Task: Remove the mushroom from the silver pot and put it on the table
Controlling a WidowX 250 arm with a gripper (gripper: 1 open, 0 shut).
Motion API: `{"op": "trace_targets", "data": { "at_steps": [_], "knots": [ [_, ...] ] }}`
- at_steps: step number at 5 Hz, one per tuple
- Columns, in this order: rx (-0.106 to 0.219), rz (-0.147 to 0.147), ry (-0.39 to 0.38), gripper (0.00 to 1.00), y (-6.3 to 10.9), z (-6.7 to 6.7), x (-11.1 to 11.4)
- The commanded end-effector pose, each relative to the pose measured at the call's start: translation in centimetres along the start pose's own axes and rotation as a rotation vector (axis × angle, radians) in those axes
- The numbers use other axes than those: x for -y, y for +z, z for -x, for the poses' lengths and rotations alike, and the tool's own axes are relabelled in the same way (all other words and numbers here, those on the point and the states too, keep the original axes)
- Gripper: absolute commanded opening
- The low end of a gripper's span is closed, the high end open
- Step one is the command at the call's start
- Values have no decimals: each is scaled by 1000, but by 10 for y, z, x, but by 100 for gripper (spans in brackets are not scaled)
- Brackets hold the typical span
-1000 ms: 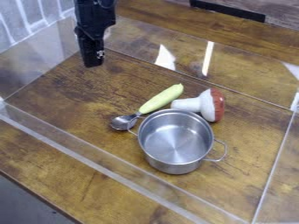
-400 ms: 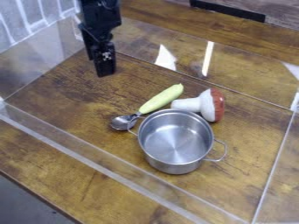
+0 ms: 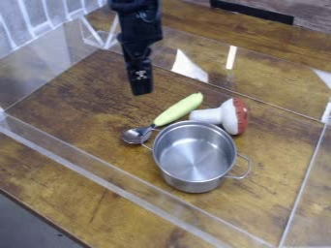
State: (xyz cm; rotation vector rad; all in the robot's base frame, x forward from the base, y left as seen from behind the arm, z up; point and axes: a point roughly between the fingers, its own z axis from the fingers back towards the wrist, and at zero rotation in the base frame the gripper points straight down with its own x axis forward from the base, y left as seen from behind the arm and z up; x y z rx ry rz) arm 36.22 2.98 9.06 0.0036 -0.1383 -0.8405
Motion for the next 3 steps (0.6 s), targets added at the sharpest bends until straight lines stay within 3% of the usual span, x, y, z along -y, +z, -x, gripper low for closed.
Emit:
{"op": "trace_targets", "data": {
  "at_steps": [1,3],
  "knots": [
    [41,-45,-54,100,13,-21,6],
    [51,-48,-106,100,5,-41,9]
  ]
}}
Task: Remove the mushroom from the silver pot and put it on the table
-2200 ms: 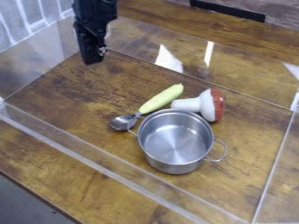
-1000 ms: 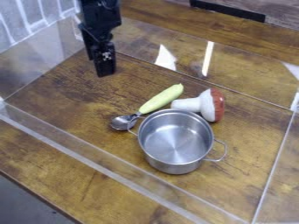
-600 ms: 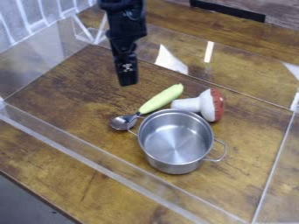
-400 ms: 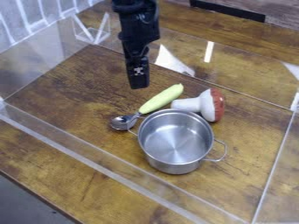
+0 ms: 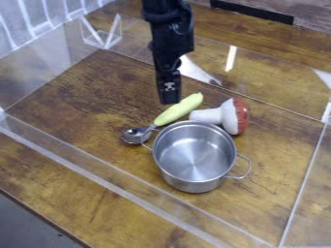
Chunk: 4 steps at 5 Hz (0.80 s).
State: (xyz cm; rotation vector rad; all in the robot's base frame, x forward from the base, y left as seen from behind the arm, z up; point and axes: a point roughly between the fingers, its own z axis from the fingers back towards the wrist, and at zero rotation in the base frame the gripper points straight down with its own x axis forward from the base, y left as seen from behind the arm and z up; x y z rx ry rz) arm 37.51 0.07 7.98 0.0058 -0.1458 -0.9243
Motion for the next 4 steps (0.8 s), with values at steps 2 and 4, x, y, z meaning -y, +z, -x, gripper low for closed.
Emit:
{"op": "trace_targets", "data": {
  "at_steps": [2,4],
  "knots": [
    [60,-43,-54,100,4,-27,-2],
    [80,-31,-66,100,-12,-40,-7]
  ]
}}
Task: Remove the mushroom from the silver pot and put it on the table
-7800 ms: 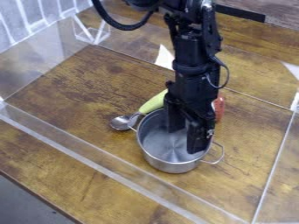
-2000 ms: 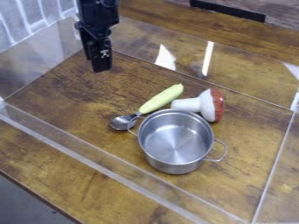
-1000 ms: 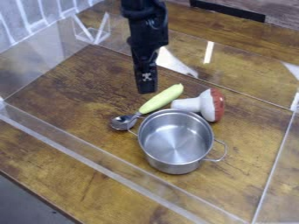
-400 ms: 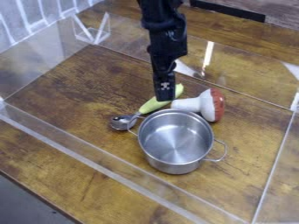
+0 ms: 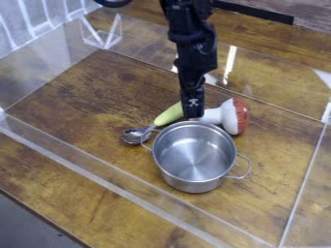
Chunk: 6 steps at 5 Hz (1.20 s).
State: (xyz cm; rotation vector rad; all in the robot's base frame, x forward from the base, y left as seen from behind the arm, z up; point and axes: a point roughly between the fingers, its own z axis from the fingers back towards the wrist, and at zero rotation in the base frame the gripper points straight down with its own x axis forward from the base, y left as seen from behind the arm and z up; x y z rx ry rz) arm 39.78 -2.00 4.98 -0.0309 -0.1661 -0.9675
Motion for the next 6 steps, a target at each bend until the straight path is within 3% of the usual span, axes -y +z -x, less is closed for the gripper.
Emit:
{"op": "trace_targets", "data": {
  "at_steps": [1,3,6],
  "knots": [
    [57,-47,-24,100,14,-17,-7],
    [82,-22,-15,100,3,-21,-13],
    [107,44,5,100,-11,-20,-16]
  ]
}}
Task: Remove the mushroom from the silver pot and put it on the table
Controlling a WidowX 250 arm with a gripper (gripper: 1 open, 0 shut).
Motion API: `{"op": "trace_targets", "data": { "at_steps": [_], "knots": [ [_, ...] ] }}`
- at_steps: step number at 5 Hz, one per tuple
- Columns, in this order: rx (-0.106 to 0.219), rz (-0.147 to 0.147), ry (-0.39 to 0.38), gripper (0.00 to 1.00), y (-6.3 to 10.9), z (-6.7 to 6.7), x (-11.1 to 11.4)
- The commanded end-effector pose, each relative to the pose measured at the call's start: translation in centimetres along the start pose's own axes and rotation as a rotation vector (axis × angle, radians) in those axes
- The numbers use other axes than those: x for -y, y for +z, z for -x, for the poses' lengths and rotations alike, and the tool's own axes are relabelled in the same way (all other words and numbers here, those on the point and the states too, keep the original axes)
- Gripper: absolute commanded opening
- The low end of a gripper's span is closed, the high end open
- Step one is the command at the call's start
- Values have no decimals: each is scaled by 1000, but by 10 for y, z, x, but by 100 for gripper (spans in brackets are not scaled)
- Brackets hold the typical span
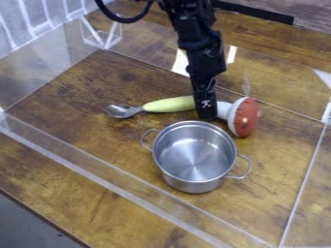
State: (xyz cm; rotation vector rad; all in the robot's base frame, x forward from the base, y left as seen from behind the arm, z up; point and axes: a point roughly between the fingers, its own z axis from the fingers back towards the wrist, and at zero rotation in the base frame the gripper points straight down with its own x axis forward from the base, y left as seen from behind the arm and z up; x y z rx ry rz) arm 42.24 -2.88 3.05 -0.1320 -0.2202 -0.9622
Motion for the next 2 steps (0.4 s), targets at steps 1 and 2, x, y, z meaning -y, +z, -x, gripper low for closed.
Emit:
{"op": "trace_targets", "data": {
  "at_steps": [1,2],
  "knots": [
    [23,-1,4,100,12,-3,0],
    [28,13,11,0,13,-2,0]
  ]
}}
